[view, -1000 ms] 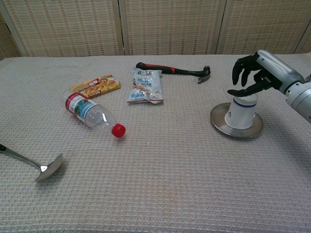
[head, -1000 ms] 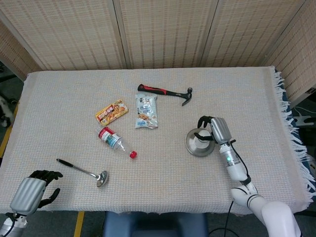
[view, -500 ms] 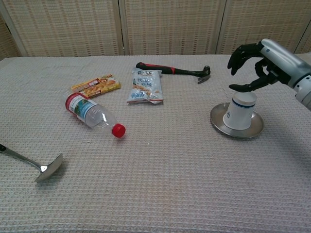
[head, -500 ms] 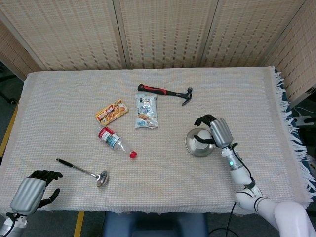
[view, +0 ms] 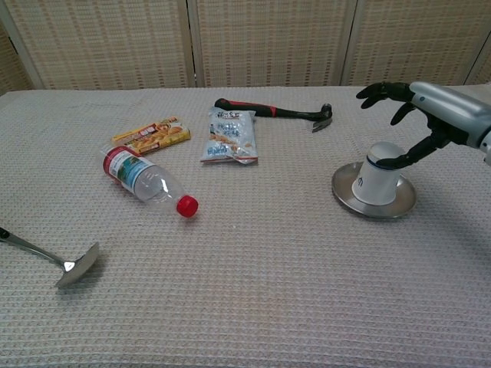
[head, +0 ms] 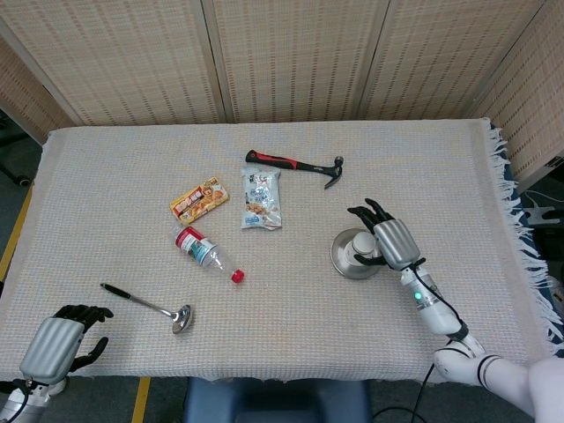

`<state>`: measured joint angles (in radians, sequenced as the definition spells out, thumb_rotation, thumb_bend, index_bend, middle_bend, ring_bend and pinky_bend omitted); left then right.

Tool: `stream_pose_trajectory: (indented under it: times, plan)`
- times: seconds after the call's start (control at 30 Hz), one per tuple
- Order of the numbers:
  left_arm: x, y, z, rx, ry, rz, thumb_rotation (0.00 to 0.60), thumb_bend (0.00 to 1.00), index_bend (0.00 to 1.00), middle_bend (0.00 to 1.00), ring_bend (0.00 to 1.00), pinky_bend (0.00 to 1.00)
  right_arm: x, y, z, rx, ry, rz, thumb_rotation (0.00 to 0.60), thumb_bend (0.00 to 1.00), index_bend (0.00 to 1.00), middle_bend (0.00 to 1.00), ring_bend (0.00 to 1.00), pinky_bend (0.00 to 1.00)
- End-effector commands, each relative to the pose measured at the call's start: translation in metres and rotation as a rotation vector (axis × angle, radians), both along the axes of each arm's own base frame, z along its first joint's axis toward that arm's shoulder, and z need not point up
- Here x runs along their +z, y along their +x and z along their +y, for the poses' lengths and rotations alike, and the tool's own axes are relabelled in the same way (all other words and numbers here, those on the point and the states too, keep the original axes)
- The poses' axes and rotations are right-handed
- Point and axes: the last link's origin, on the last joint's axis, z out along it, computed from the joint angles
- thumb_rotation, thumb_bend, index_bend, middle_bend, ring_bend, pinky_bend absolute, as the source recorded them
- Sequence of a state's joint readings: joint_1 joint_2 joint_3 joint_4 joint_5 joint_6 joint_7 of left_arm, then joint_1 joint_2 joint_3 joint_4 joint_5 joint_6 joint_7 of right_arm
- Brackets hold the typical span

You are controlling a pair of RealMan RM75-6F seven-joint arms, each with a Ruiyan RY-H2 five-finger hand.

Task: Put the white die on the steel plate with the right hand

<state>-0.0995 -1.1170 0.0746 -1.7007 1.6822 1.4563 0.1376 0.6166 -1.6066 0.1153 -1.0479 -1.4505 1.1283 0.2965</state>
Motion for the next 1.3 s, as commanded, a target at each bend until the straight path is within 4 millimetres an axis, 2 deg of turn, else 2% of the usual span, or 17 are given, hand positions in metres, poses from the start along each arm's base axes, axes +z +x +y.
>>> stream_pose_trajectory:
  times: [0.03,0.13,0.27,0.73,0.93,1.3]
  plan:
    - [0.000,0.000,0.000,0.001,-0.002,0.000,0.600,0.34,0.38,0.43,0.36,0.38,0.006,-0.003,0.002,-0.070,0.048,0.072,0.600,0.04,0.14,0.16,0.03,0.29]
    - [0.000,0.000,0.000,0.003,-0.003,0.001,0.600,0.34,0.38,0.43,0.36,0.38,0.006,-0.003,0.002,-0.093,0.052,0.101,0.600,0.04,0.19,0.16,0.03,0.32]
    - [0.000,0.000,0.000,0.006,-0.005,0.001,0.600,0.34,0.38,0.43,0.36,0.38,0.001,-0.003,0.000,-0.107,0.042,0.115,0.600,0.03,0.28,0.22,0.07,0.39]
    - [0.001,-0.001,0.000,0.008,-0.004,-0.001,0.600,0.34,0.38,0.43,0.37,0.38,-0.022,-0.011,-0.008,-0.112,0.029,0.133,0.600,0.03,0.34,0.28,0.15,0.52]
    - [0.001,0.000,0.000,0.006,-0.005,-0.003,0.600,0.34,0.39,0.43,0.37,0.38,-0.021,-0.011,-0.009,-0.088,-0.002,0.100,0.600,0.03,0.40,0.37,0.28,0.62]
    - [0.000,0.000,0.000,0.008,-0.009,0.003,0.600,0.34,0.39,0.43,0.37,0.38,-0.006,-0.008,-0.007,-0.074,-0.053,0.053,0.600,0.03,0.44,0.40,0.30,0.63]
